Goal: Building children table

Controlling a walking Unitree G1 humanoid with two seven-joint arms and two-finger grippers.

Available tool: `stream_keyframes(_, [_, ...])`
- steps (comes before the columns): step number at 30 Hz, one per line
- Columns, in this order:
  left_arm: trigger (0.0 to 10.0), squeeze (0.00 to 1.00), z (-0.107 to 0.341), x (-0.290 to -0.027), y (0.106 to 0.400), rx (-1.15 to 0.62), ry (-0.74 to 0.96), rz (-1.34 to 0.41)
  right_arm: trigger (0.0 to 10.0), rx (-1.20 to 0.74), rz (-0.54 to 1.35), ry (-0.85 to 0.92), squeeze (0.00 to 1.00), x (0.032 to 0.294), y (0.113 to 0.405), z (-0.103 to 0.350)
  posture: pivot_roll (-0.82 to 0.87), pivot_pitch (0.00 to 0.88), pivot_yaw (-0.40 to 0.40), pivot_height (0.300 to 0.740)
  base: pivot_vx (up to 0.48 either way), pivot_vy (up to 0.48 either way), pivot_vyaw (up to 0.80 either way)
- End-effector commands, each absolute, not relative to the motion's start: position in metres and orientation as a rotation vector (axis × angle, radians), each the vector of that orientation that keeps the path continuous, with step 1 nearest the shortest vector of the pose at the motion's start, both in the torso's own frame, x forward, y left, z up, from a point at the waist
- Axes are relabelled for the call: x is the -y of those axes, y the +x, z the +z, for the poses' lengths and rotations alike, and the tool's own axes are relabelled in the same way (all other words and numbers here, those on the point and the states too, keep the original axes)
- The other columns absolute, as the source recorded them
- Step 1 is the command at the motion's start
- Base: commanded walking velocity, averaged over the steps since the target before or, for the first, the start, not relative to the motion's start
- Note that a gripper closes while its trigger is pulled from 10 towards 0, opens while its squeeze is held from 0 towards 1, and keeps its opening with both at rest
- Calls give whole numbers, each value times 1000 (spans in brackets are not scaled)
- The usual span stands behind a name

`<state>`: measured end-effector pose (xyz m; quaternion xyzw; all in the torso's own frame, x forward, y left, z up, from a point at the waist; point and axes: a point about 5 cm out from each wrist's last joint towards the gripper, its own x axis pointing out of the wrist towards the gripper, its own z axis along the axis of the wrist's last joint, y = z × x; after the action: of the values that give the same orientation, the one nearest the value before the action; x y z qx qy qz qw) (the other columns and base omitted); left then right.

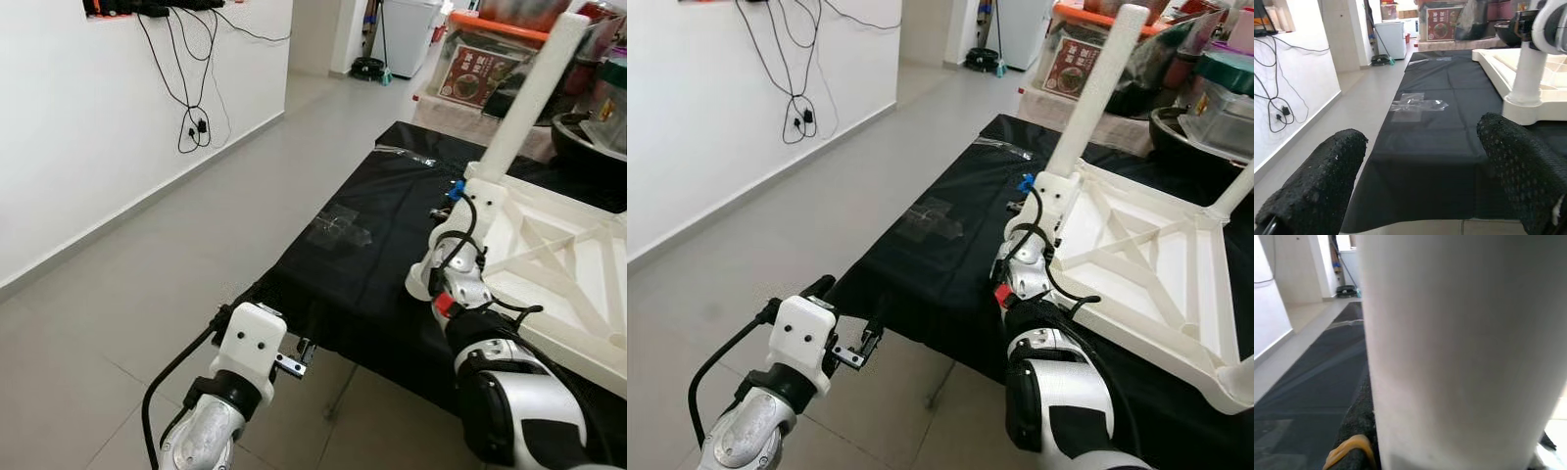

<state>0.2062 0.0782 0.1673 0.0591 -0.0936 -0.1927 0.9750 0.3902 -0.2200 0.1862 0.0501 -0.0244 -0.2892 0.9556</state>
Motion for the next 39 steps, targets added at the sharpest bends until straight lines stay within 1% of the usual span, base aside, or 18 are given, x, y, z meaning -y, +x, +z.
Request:
stream_keyframes(1, [10000, 0, 163, -76, 205, 174, 127, -398, 0, 53, -809, 68, 0, 271, 374, 189, 88, 52, -117, 740, 0, 0, 0])
stream_keyframes(5, [10000, 0, 163, -77, 205, 172, 126, -398, 0, 37, -830, 100, 0, 282, 369, 182, 92, 59, -110, 740, 0, 0, 0])
stream_keyframes(6, [10000, 0, 163, -77, 205, 171, 129, -397, 10000, 30, -797, 100, 1000, 280, 370, 180, 92, 59, -110, 740, 0, 0, 0])
stream_keyframes(9, [10000, 0, 162, -77, 205, 167, 128, -400, 10000, 64, -599, 85, 1000, 247, 380, 180, 88, 67, -109, 740, 0, 0, 0])
stream_keyframes(11, [10000, 0, 162, -77, 205, 165, 126, -402, 10000, 83, -576, 53, 1000, 237, 381, 182, 88, 67, -109, 740, 0, 0, 0])
stream_keyframes(13, [10000, 0, 162, -77, 205, 165, 126, -402, 10000, 86, -575, 46, 1000, 235, 381, 182, 88, 67, -109, 740, 0, 0, 0])
stream_keyframes(14, [10000, 0, 162, -76, 205, 165, 126, -404, 10000, 88, -542, 29, 0, 230, 383, 183, 91, 69, -110, 740, 0, 0, 0])
stream_keyframes(16, [10000, 0, 162, -76, 205, 164, 127, -405, 10000, 89, -517, 16, 0, 226, 384, 183, 91, 69, -110, 740, 0, 0, 0])
stream_keyframes(18, [10000, 0, 162, -77, 205, 163, 126, -404, 10000, 176, -366, -42, 0, 199, 382, 188, 86, 74, -109, 740, 0, 0, 0])
stream_keyframes(19, [10000, 0, 162, -77, 205, 163, 126, -404, 10000, 176, -366, -42, 0, 199, 382, 188, 86, 74, -109, 740, 0, 0, 0])
stream_keyframes(20, [10000, 0, 162, -77, 204, 162, 125, -403, 10000, 206, -316, -67, 0, 190, 380, 189, 78, 75, -110, 740, 0, 0, 0])
stream_keyframes(21, [10000, 0, 162, -76, 204, 161, 124, -404, 10000, 218, -272, -51, 0, 182, 377, 188, 77, 79, -112, 740, 0, 0, 0])
stream_keyframes(23, [10000, 0, 162, -76, 204, 161, 124, -404, 10000, 218, -272, -51, 0, 182, 377, 188, 77, 79, -112, 740, 0, 0, 0])
stream_keyframes(26, [10000, 0, 161, -76, 204, 159, 122, -406, 10000, 235, -136, 23, 0, 163, 372, 187, 75, 80, -111, 740, 0, 0, 0])
stream_keyframes(29, [10000, 0, 161, -76, 204, 159, 123, -405, 10000, 241, -59, 19, 0, 151, 370, 188, 75, 80, -111, 740, 0, 0, 0])
stream_keyframes(34, [10000, 0, 162, -77, 205, 162, 122, -400, 10000, 224, -66, -12, 0, 151, 362, 181, 73, 81, -115, 740, 0, 0, 0])
stream_keyframes(37, [10000, 0, 161, -76, 205, 161, 120, -401, 10000, 201, -72, -59, 0, 159, 345, 166, 66, 84, -112, 740, 0, 0, 0])
stream_keyframes(39, [10000, 0, 161, -76, 204, 160, 120, -402, 10000, 172, -44, -37, 0, 159, 335, 157, 64, 84, -112, 740, 0, 0, 0])
